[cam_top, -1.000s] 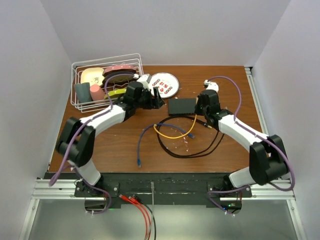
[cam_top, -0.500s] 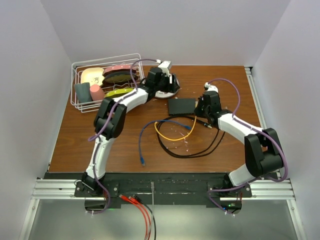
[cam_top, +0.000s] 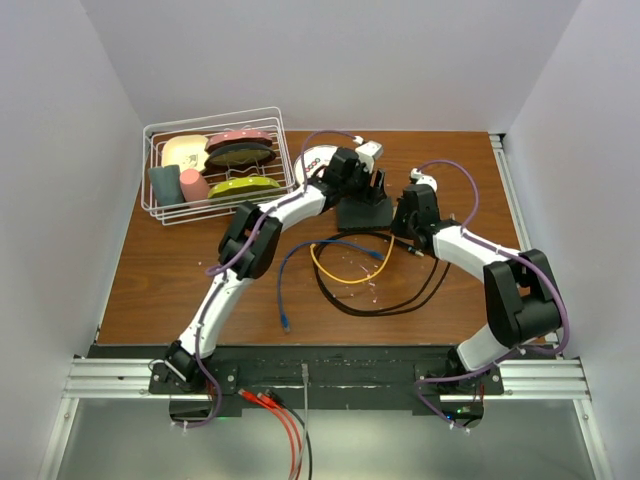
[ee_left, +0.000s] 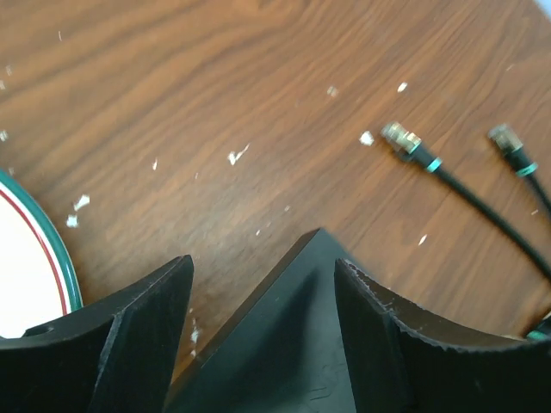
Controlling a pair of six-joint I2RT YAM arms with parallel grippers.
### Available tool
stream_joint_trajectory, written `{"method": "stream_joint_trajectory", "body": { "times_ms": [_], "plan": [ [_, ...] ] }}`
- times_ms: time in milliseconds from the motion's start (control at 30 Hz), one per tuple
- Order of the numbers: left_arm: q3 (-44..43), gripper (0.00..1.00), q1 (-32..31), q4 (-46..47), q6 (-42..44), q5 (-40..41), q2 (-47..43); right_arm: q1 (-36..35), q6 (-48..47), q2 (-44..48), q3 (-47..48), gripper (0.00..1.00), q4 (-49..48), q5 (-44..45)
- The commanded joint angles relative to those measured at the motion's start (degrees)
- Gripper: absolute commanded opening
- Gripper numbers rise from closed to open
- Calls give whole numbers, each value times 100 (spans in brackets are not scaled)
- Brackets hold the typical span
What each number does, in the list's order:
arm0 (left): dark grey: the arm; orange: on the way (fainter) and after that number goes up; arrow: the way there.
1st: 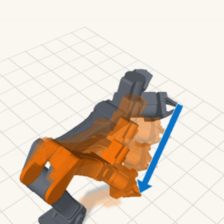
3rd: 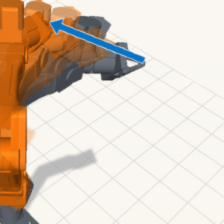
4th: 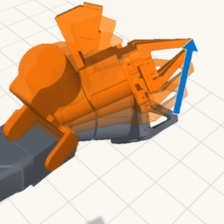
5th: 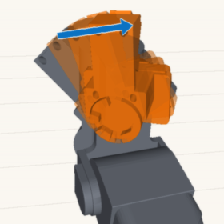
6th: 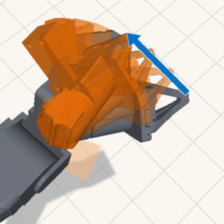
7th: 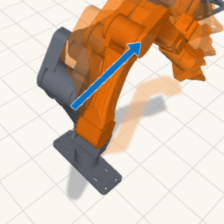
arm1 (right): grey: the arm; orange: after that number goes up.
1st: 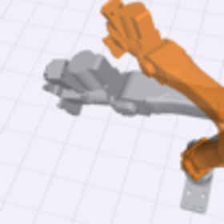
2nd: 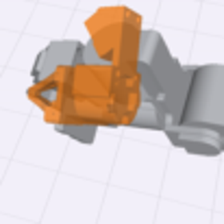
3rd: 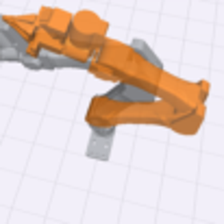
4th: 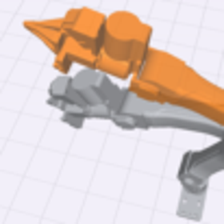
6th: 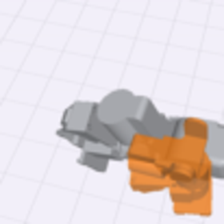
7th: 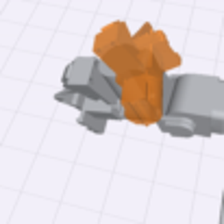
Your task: Insert the plug into the switch port
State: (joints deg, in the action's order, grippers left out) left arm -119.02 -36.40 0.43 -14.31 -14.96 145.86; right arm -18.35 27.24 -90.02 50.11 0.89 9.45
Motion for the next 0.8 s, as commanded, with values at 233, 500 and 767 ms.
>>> {"method": "stream_joint_trajectory", "body": {
  "times_ms": [233,500,767],
  "plan": [
    [2070,65,98,571,-115,160,-900,24,158,-24,-335,0,52,-137],
    [3806,59,90,1476,-406,187,-1833,-54,36,-543,-291,0,-62,-549],
    [4993,60,98,1917,-591,248,-2500,-748,-281,-851,192,0,-62,-734]
  ]
}}
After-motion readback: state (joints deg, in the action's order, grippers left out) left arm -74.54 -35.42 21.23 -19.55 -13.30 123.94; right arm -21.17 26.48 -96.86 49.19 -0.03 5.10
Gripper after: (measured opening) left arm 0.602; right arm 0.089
